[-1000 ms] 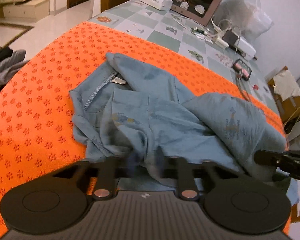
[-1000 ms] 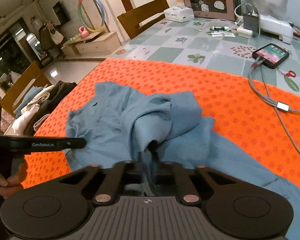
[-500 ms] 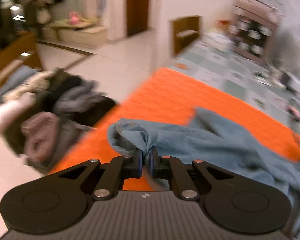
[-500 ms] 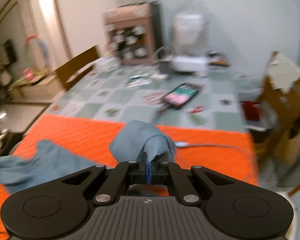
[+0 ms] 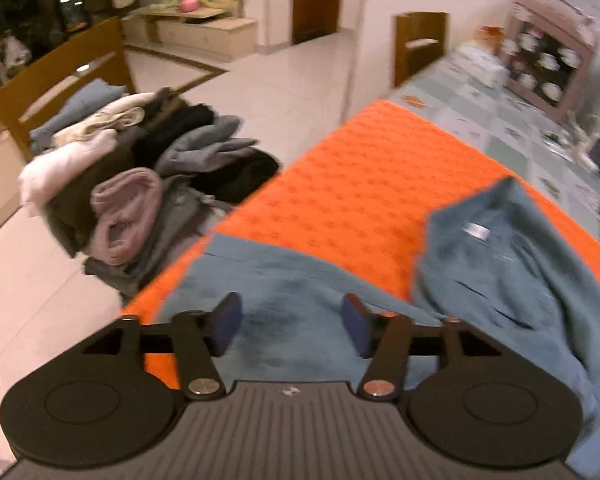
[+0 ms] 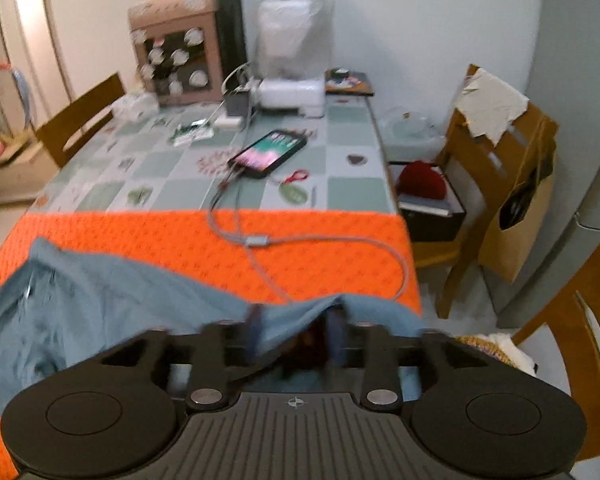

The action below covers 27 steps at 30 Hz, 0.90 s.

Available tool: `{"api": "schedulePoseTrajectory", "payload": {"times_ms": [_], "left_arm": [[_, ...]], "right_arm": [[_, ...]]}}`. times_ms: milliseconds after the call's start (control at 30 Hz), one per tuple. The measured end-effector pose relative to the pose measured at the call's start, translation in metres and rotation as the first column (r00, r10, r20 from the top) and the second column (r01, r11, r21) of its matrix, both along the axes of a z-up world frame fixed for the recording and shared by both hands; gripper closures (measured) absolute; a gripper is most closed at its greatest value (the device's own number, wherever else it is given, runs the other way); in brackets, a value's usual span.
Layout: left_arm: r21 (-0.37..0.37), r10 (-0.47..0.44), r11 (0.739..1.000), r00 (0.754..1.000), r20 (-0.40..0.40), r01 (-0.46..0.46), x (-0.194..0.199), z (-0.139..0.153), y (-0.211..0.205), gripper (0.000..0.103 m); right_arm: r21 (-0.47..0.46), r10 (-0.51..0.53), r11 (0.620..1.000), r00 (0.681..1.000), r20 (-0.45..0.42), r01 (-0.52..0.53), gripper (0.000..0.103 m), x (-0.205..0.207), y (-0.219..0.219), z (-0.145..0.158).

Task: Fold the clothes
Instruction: 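Grasp the shirt edge with the left gripper while the right gripper grasps another edge, then lift the shirt with both grippers and shake it out above the table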

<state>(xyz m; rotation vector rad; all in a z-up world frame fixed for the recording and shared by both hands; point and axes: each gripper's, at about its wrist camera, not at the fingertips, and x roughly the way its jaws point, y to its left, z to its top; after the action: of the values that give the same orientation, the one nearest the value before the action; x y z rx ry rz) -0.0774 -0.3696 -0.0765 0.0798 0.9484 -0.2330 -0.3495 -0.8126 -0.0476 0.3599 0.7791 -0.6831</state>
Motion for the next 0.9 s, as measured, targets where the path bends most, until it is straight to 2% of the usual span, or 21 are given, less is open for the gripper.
{"api": "schedulePoseTrajectory", "payload": {"times_ms": [100, 233, 333, 433, 533, 667, 767, 900], "left_arm": [[-0.073, -0.107, 0.992, 0.994, -0.028, 0.105, -0.013, 0.0, -0.021, 0.021], [-0.145, -0.253, 0.959, 0.966, -0.052, 0.243, -0.031, -0.004, -0.053, 0.02], [-0.144, -0.36, 0.925, 0.932, -0.039, 0.351, -0.041, -0.01, -0.078, 0.019], [-0.154, -0.426, 0.897, 0.904, -0.045, 0.415, -0.046, -0.019, -0.096, 0.018], [-0.209, -0.435, 0.887, 0.897, -0.077, 0.412, -0.044, -0.028, -0.104, 0.018], [-0.296, -0.404, 0.89, 0.901, -0.157, 0.347, -0.036, -0.042, -0.11, 0.019], [-0.358, -0.38, 0.887, 0.901, -0.211, 0.29, -0.029, -0.05, -0.111, 0.02], [-0.419, -0.368, 0.878, 0.886, -0.283, 0.231, -0.026, -0.062, -0.114, 0.02]], "right_arm": [[0.023, 0.047, 0.999, 0.999, 0.004, -0.047, 0.043, 0.009, 0.016, -0.006], [0.089, 0.142, 0.986, 0.989, 0.029, -0.144, 0.042, 0.026, 0.038, -0.018], [0.144, 0.207, 0.967, 0.977, 0.048, -0.212, 0.042, 0.041, 0.052, -0.03], [0.198, 0.267, 0.941, 0.961, 0.067, -0.275, 0.042, 0.056, 0.067, -0.043], [0.239, 0.3, 0.921, 0.951, 0.072, -0.308, 0.042, 0.066, 0.078, -0.055], [0.32, 0.303, 0.892, 0.947, 0.103, -0.32, 0.042, 0.075, 0.085, -0.07], [0.371, 0.268, 0.882, 0.956, 0.117, -0.292, 0.042, 0.077, 0.085, -0.079], [0.491, 0.129, 0.849, 0.978, 0.167, -0.196, 0.043, 0.071, 0.073, -0.091]]}}
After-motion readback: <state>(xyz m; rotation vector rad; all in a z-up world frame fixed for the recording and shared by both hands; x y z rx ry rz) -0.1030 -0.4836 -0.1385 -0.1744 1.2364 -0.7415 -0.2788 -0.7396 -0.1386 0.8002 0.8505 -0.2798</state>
